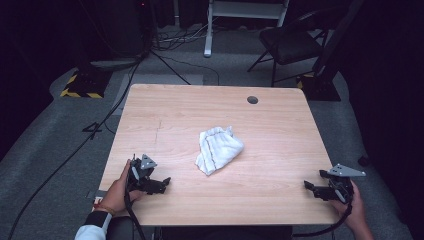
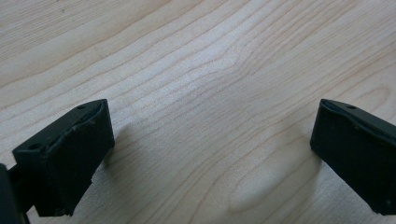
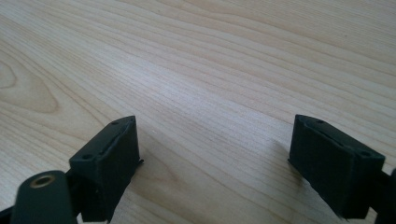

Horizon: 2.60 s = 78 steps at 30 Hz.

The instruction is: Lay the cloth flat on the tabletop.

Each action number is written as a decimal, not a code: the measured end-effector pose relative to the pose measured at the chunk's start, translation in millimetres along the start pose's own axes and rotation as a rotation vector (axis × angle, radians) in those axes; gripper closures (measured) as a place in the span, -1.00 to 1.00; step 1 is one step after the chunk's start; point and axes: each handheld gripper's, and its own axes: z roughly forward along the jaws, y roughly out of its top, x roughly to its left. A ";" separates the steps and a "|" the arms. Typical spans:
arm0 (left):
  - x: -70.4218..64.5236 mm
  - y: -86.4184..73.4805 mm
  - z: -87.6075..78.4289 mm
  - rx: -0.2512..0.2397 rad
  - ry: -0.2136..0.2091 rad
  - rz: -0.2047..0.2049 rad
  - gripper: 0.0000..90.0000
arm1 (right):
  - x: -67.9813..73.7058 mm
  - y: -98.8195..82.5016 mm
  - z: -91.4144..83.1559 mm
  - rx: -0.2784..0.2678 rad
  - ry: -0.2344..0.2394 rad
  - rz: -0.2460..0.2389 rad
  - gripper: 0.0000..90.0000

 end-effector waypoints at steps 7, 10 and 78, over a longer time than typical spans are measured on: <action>-7.5 -0.1 -0.2 0.005 -0.074 0.086 -1.00 | 0.4 0.6 0.7 0.000 -0.005 -0.001 -0.67; -8.5 0.7 0.3 0.006 -0.080 0.093 -1.00 | 1.3 1.0 1.0 -0.004 -0.003 -0.014 -0.66; -35.1 86.3 71.9 -0.076 -0.310 0.323 0.86 | 191.7 166.1 148.3 -0.020 0.306 -0.460 0.55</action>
